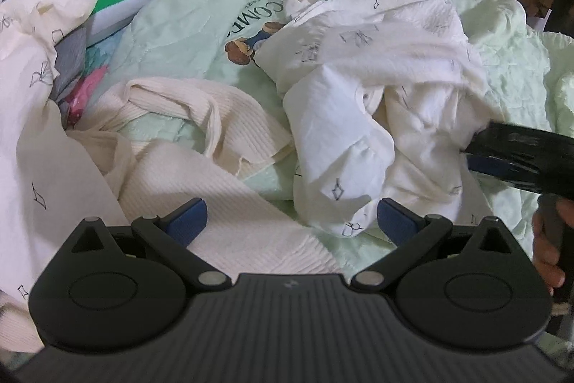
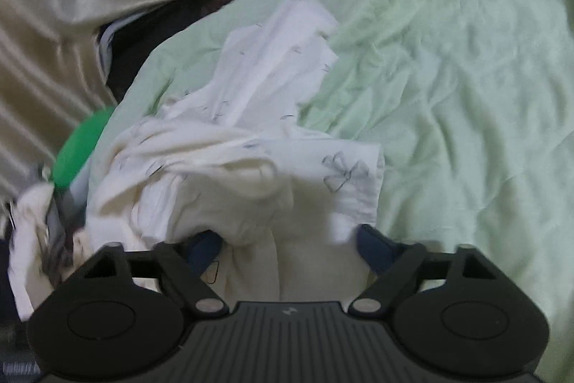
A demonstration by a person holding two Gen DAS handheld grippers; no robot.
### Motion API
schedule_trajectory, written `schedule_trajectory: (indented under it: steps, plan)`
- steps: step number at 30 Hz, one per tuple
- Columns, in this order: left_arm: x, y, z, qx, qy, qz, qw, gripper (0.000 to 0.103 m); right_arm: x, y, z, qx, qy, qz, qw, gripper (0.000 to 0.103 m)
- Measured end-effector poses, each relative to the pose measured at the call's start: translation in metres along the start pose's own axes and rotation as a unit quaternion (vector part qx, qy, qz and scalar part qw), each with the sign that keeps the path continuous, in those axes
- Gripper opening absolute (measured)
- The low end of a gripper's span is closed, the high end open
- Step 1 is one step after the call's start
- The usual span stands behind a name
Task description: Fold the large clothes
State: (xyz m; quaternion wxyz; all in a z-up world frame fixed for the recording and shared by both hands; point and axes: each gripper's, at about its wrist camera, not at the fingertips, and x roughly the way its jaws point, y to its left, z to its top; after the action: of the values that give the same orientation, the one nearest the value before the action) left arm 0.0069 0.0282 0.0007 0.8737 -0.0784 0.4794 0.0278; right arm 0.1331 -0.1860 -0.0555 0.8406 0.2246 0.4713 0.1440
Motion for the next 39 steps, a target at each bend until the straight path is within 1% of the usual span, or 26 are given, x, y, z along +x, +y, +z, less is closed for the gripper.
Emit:
schedule_trajectory:
  steps: [1, 3, 4, 7, 9, 11, 12, 15, 16, 18, 19, 20, 21, 23, 24, 25, 27, 29, 31, 33, 34, 35, 36, 37, 38, 39]
  plan:
    - [0.002, -0.004, 0.001, 0.005, -0.002, 0.007, 1.0, 0.103, 0.001, 0.001, 0.0, -0.009, 0.001, 0.003, 1.0, 0.013]
    - [0.006, -0.011, 0.001, 0.012, -0.008, 0.021, 0.9997, 0.103, -0.011, 0.007, 0.001, -0.032, -0.012, 0.012, 0.999, 0.007]
    - [0.009, -0.016, 0.002, 0.014, -0.012, 0.028, 0.9994, 0.103, -0.021, 0.006, 0.002, -0.027, -0.02, 0.028, 0.999, 0.006]
    - [0.011, -0.022, 0.007, 0.003, -0.021, 0.017, 0.9996, 0.103, -0.063, 0.004, 0.011, -0.017, -0.047, 0.057, 0.997, 0.005]
    - [0.009, -0.03, 0.014, -0.005, -0.032, 0.014, 0.9994, 0.103, -0.087, 0.006, 0.015, -0.03, -0.067, 0.055, 0.996, 0.005]
    - [0.01, -0.043, 0.021, 0.002, -0.041, 0.016, 0.999, 0.103, -0.123, 0.009, 0.024, -0.054, -0.099, 0.043, 0.993, 0.005]
    - [0.013, -0.05, 0.025, 0.006, -0.039, 0.011, 0.9992, 0.103, -0.136, 0.01, 0.028, -0.061, -0.108, 0.04, 0.991, 0.005]
    - [0.037, -0.076, 0.035, 0.027, -0.005, -0.027, 0.9993, 0.103, -0.184, 0.012, 0.041, -0.085, -0.133, 0.031, 0.987, 0.005]
    - [0.049, -0.095, 0.036, 0.054, 0.003, -0.015, 0.9984, 0.103, -0.198, 0.01, 0.045, -0.086, -0.141, 0.028, 0.986, 0.005]
    - [0.055, -0.117, 0.034, 0.097, -0.006, 0.041, 0.9944, 0.091, -0.221, 0.003, 0.051, -0.083, -0.156, 0.022, 0.984, 0.005]
    - [0.054, -0.133, 0.032, 0.13, -0.022, 0.075, 0.9884, 0.083, -0.23, -0.001, 0.054, -0.08, -0.162, 0.014, 0.983, 0.005]
    - [0.052, -0.144, 0.031, 0.149, -0.031, 0.09, 0.9843, 0.055, -0.237, -0.005, 0.056, -0.077, -0.167, 0.005, 0.983, 0.005]
    - [0.047, -0.146, 0.034, 0.136, -0.027, 0.069, 0.9879, 0.026, -0.243, -0.01, 0.058, -0.073, -0.17, -0.001, 0.983, 0.005]
    - [0.036, -0.146, 0.04, 0.112, -0.033, 0.039, 0.9924, 0.016, -0.254, -0.021, 0.06, -0.066, -0.173, -0.011, 0.983, 0.005]
    - [0.025, -0.15, 0.045, 0.111, -0.047, 0.033, 0.9922, 0.015, -0.26, -0.027, 0.062, -0.059, -0.175, -0.015, 0.983, 0.005]
    - [0.012, -0.161, 0.051, 0.13, -0.072, 0.046, 0.9879, 0.015, -0.266, -0.034, 0.064, -0.052, -0.177, -0.019, 0.983, 0.004]
    - [-0.003, -0.173, 0.062, 0.146, -0.092, 0.038, 0.9843, 0.013, -0.279, -0.047, 0.068, -0.042, -0.186, -0.031, 0.981, 0.004]
    - [-0.032, -0.191, 0.087, 0.153, -0.126, 0.009, 0.9801, 0.013, -0.295, -0.061, 0.075, -0.034, -0.204, -0.045, 0.977, 0.004]
    - [-0.063, -0.212, 0.106, 0.171, -0.164, 0.001, 0.9714, 0.013, -0.319, -0.079, 0.08, -0.014, -0.23, -0.048, 0.972, 0.004]
    - [-0.087, -0.228, 0.115, 0.189, -0.189, -0.014, 0.9635, 0.014, -0.345, -0.095, 0.082, 0.0, -0.256, -0.046, 0.966, 0.004]
    - [-0.103, -0.239, 0.114, 0.203, -0.195, -0.037, 0.9588, 0.014, -0.36, -0.101, 0.083, 0.002, -0.27, -0.051, 0.962, 0.004]
    - [-0.119, -0.25, 0.114, 0.216, -0.202, -0.061, 0.9533, 0.018, -0.376, -0.107, 0.083, -0.003, -0.288, -0.068, 0.955, 0.004]
    - [-0.134, -0.26, 0.112, 0.231, -0.203, -0.087, 0.9475, 0.024, -0.392, -0.113, 0.081, -0.009, -0.307, -0.089, 0.947, 0.004]
    - [-0.148, -0.27, 0.104, 0.249, -0.193, -0.126, 0.9405, 0.029, -0.408, -0.12, 0.08, -0.015, -0.325, -0.114, 0.939, 0.004]
    - [-0.16, -0.278, 0.093, 0.267, -0.182, -0.165, 0.9317, 0.044, -0.423, -0.127, 0.078, -0.021, -0.342, -0.14, 0.929, 0.004]
    - [-0.165, -0.284, 0.084, 0.281, -0.174, -0.189, 0.9249, 0.054, -0.436, -0.135, 0.075, -0.022, -0.359, -0.168, 0.918, 0.004]
